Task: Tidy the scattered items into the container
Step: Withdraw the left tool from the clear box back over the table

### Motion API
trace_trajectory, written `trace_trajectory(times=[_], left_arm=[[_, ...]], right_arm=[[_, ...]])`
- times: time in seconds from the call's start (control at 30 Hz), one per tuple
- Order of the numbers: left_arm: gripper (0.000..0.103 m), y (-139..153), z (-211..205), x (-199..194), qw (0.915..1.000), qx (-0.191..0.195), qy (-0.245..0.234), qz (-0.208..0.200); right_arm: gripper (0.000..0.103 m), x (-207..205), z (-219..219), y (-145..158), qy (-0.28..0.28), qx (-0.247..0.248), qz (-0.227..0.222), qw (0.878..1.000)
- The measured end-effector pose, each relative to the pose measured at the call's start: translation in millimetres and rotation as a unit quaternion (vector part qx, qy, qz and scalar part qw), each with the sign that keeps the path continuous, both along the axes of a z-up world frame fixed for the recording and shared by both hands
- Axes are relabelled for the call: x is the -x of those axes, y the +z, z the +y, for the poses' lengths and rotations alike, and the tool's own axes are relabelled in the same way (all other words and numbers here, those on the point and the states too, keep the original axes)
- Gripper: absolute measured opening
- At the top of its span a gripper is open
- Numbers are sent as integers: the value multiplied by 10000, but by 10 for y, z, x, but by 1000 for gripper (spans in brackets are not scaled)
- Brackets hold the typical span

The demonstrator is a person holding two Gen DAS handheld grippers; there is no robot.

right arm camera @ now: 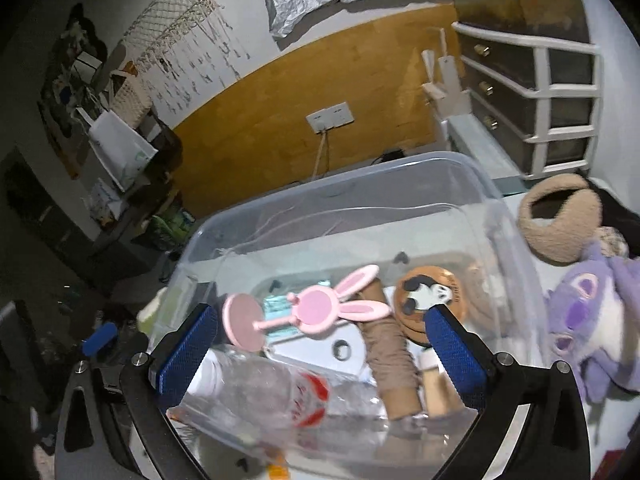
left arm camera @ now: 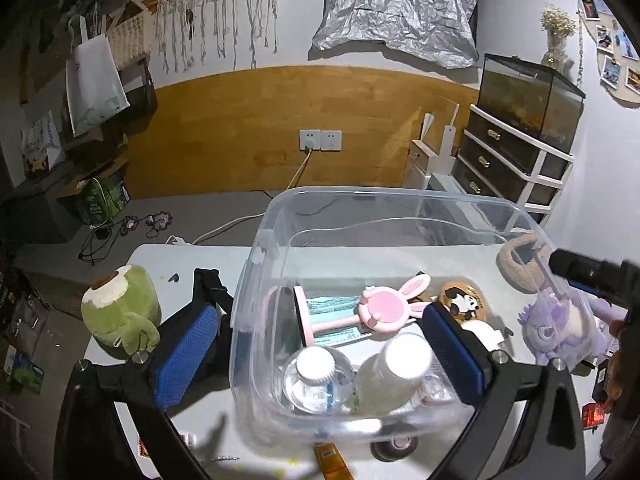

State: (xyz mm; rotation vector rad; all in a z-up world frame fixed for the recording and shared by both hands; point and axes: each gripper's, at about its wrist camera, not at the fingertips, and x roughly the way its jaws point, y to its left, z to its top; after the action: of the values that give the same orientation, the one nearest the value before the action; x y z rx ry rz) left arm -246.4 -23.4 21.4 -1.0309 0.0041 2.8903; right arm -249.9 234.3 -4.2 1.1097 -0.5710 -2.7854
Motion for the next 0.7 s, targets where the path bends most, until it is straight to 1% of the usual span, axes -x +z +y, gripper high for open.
trace_trajectory(times=[0.17,0.37,0.43,0.6,0.7], left_arm=[[103,37,25,-197,9999,-112,-14,128],[103,28,62,-457,9997,-132,15,195],[103,6,76,-551,9997,-182,1,172],[103,-37,119,-790,9996,-145,72,243],[103,-74,144,-919,9996,-167,81,220]], right_arm=[[103,-344,-105,23,-97,-557,330,9979],[103,-746,-137,21,-166,-676,413,9967],[103,-859,-137,30,-221,-682,443,9964],[103,-1156,-171,69,-355,-870,572,9939],[103,-1320,-191,80,-415,-879,611,9934]])
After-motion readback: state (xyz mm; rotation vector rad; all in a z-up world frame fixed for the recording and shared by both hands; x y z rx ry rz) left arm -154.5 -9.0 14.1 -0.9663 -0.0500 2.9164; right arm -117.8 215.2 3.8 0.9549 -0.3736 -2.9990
